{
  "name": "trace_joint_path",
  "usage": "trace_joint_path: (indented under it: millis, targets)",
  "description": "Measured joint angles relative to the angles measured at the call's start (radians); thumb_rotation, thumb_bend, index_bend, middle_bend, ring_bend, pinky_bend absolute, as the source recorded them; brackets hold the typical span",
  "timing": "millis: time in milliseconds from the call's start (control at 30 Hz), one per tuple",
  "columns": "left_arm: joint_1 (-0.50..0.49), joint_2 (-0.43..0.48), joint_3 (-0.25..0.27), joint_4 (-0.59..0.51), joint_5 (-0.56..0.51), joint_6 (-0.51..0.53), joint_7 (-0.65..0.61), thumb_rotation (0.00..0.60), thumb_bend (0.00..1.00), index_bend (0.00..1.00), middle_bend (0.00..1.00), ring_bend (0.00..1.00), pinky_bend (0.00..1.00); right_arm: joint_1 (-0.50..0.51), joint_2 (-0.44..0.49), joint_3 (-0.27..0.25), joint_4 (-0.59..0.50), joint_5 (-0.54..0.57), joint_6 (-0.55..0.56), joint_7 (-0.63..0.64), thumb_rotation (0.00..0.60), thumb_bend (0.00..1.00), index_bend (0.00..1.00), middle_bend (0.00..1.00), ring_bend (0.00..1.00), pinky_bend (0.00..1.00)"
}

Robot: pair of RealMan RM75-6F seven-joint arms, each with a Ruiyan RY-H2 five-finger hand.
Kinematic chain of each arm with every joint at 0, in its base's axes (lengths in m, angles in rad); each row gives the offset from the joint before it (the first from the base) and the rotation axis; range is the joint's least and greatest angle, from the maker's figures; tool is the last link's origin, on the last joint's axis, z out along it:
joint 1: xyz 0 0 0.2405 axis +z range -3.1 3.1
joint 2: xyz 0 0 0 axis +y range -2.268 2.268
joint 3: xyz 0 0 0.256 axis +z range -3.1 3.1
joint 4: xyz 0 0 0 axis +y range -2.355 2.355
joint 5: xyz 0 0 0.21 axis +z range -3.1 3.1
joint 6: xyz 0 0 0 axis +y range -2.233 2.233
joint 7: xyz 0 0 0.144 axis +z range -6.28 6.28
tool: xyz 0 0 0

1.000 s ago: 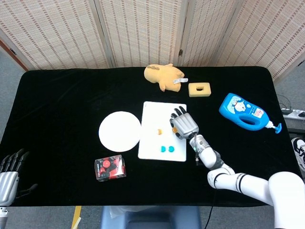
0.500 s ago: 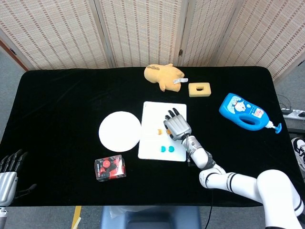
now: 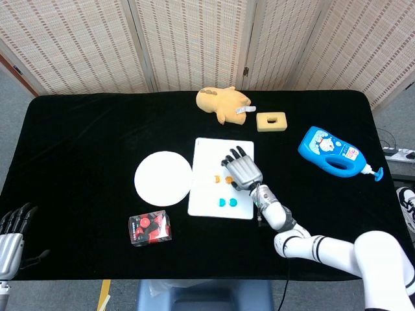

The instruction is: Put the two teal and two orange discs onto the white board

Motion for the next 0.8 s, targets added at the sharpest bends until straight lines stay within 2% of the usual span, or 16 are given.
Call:
trace_joint_path:
  millis: [267, 367, 500, 633, 800]
  targets:
    - [-0.006, 0.005, -0.011, -0.013, 0.001, 0.007, 0.008, 0.6, 0.13, 0.0, 0.0, 0.0, 0.0, -0.135, 0.2, -0.029, -0.214, -0.105, 0.19, 0.05, 0.6, 0.27, 0.24, 0.14, 0.06, 0.0]
    - [-0.008, 0.008, -0.013, -0.023, 0.003, 0.008, 0.015, 0.6, 0.13, 0.0, 0.0, 0.0, 0.0, -0.215, 0.282, -0.059, -0.299, -0.158, 0.289, 0.069, 0.6, 0.27, 0.17, 0.1, 0.05, 0.0]
    - [-0.01, 0.012, -0.016, -0.042, 0.004, 0.013, 0.031, 0.6, 0.13, 0.0, 0.0, 0.0, 0.0, -0.343, 0.382, -0.117, -0.395, -0.248, 0.437, 0.109, 0.6, 0.27, 0.04, 0.05, 0.03, 0.0]
    - [-0.012, 0.014, -0.017, -0.069, 0.011, 0.016, 0.058, 0.6, 0.13, 0.0, 0.0, 0.0, 0.0, -0.46, 0.443, -0.172, -0.441, -0.346, 0.571, 0.183, 0.6, 0.27, 0.0, 0.04, 0.02, 0.0]
    - [-0.016, 0.018, -0.018, -0.097, 0.012, 0.016, 0.084, 0.6, 0.13, 0.0, 0.0, 0.0, 0.0, -0.609, 0.478, -0.229, -0.443, -0.446, 0.732, 0.309, 0.6, 0.27, 0.0, 0.03, 0.01, 0.0]
